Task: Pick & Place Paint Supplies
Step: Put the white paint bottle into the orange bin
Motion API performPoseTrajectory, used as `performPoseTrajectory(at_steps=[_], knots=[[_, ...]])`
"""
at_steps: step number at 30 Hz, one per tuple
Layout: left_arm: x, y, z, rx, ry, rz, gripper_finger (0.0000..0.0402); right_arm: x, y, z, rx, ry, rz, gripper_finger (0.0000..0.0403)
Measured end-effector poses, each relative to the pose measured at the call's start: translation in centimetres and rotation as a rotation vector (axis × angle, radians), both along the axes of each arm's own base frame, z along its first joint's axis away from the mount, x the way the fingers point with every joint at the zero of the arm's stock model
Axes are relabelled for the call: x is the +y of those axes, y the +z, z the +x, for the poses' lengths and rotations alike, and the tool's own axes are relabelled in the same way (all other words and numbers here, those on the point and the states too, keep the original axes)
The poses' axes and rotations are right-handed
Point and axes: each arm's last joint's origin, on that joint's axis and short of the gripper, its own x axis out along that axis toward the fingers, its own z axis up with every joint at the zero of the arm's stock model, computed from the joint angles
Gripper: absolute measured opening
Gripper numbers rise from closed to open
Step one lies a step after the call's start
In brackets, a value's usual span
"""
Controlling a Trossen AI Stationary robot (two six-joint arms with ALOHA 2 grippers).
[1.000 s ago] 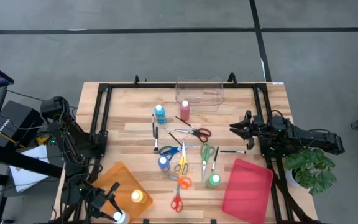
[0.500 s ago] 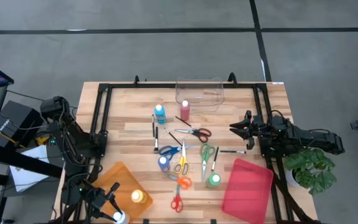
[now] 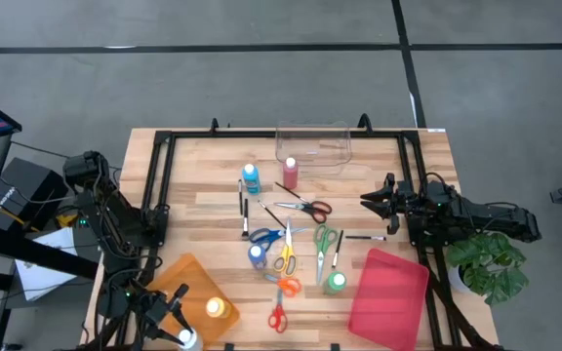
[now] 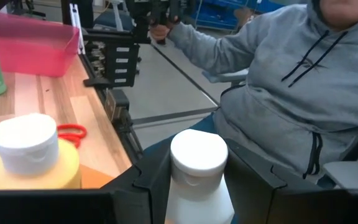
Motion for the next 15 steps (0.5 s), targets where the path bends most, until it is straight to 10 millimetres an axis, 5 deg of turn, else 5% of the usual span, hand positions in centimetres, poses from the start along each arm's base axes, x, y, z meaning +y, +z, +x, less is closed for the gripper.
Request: performPoseTrajectory(at_steps=[15], knots=[[0.4, -0.51, -0.08, -0.015, 0.011, 0.01, 0.0132, 0.0, -0.01, 0.0, 0.001, 0.0, 0.0, 0.0089]])
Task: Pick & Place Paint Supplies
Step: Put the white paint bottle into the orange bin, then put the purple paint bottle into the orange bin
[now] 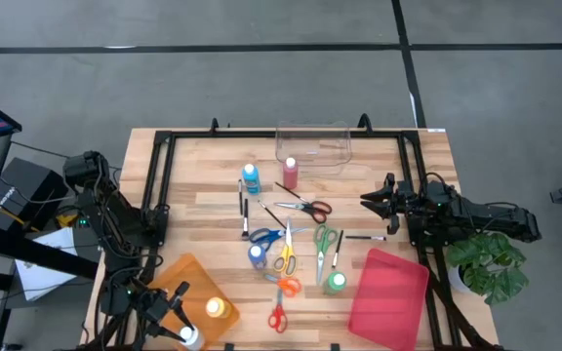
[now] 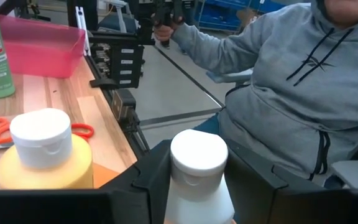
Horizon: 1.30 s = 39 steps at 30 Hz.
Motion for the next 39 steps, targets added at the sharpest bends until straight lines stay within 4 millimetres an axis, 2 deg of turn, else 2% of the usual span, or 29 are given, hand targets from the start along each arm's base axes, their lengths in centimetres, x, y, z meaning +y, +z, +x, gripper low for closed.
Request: performPoseTrajectory(at_steps=[16, 25, 28, 32, 36, 39], knots=[[0.0, 0.2, 0.0, 0.005, 0.009, -0.039, 0.0158, 0.0, 0.0, 0.0, 0.0, 0.0, 0.0, 0.0089], [0.2, 0.7, 0.0, -0.008, 0.03, -0.05, 0.0186, 0.0, 0.0, 0.0, 0.0, 0.0, 0.0, 0.0089], [0.6, 1.6, -0.1, -0.048, 0.022, -0.05, 0.0196, 0.0, 0.0, 0.0, 0.0, 0.0, -0.006, 0.0089], [1.9, 4.0, -0.4, -0.174, 0.057, -0.008, 0.0205, 0.0, 0.0, 0.0, 0.0, 0.0, -0.008, 0.0089], [3.9, 6.3, -0.6, -0.325, 0.195, 0.118, 0.021, 0.0, 0.0, 0.0, -0.001, 0.0, -0.01, 0.0089], [5.7, 7.7, 0.0, -0.379, 0.317, 0.182, 0.0214, 0.0, 0.0, 0.0, -0.001, 0.0, -0.01, 0.0089]])
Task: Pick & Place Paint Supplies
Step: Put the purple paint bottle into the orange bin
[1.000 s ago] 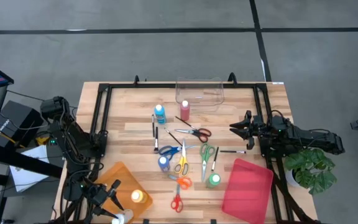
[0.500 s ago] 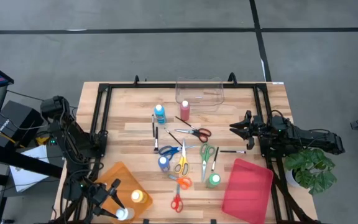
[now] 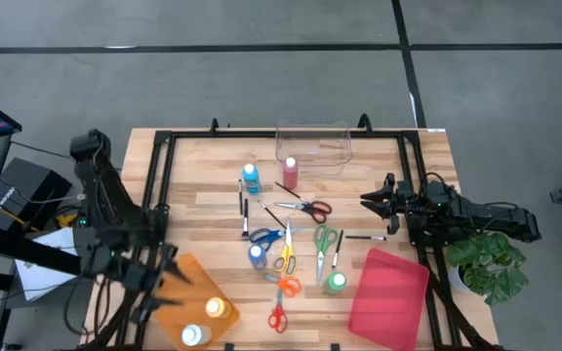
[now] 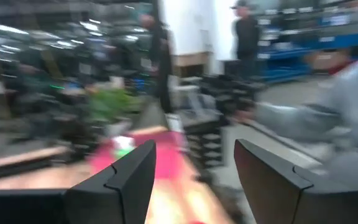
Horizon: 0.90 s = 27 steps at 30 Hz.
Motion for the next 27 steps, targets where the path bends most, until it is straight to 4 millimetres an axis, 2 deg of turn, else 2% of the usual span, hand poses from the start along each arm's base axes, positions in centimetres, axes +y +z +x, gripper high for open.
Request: performPoseTrajectory(at_steps=[7, 13, 21, 27], knots=[[3.7, 1.4, 3.1, -0.067, 0.148, 0.043, 0.0245, 0.0, 0.0, 0.0, 0.002, 0.0, -0.008, 0.0089], [6.8, 1.0, 6.5, -0.062, 0.189, 0.098, 0.0276, 0.0, 0.0, 0.0, 0.002, 0.0, -0.01, 0.0089], [11.0, -1.9, 11.4, 0.096, 0.117, 0.043, 0.0292, 0.0, 0.0, 0.0, 0.002, 0.0, -0.01, 0.0089], [11.5, -5.1, 13.7, 0.26, 0.034, 0.003, 0.0293, 0.0, 0.0, 0.0, 0.003, 0.0, -0.01, 0.0089]])
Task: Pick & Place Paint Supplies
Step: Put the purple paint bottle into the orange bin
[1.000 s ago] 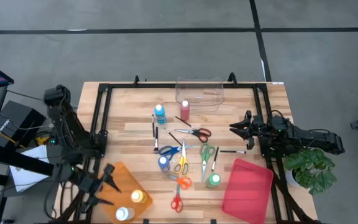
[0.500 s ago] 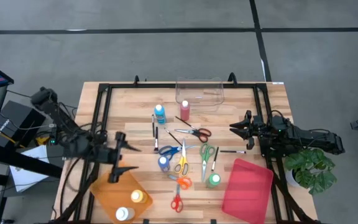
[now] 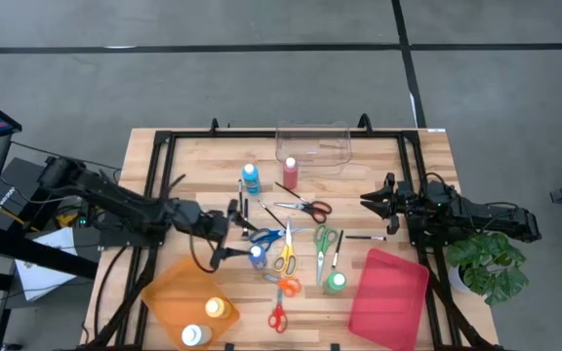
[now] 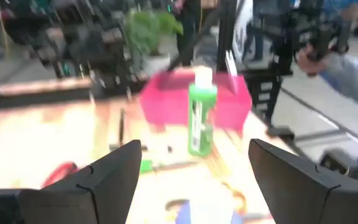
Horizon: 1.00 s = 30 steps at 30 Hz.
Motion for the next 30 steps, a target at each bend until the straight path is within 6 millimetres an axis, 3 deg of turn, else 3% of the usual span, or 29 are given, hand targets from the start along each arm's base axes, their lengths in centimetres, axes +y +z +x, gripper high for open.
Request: performPoseTrajectory(at_steps=[9, 30], knots=[[-0.5, -2.1, 1.3, 0.061, -0.036, -0.021, 0.0293, 0.0, 0.0, 0.0, 0.0, 0.0, 0.001, 0.0089], [-0.6, -2.7, 1.2, 0.128, -0.075, -0.036, 0.0285, 0.0, 0.0, 0.0, 0.0, 0.0, 0.002, 0.0089]])
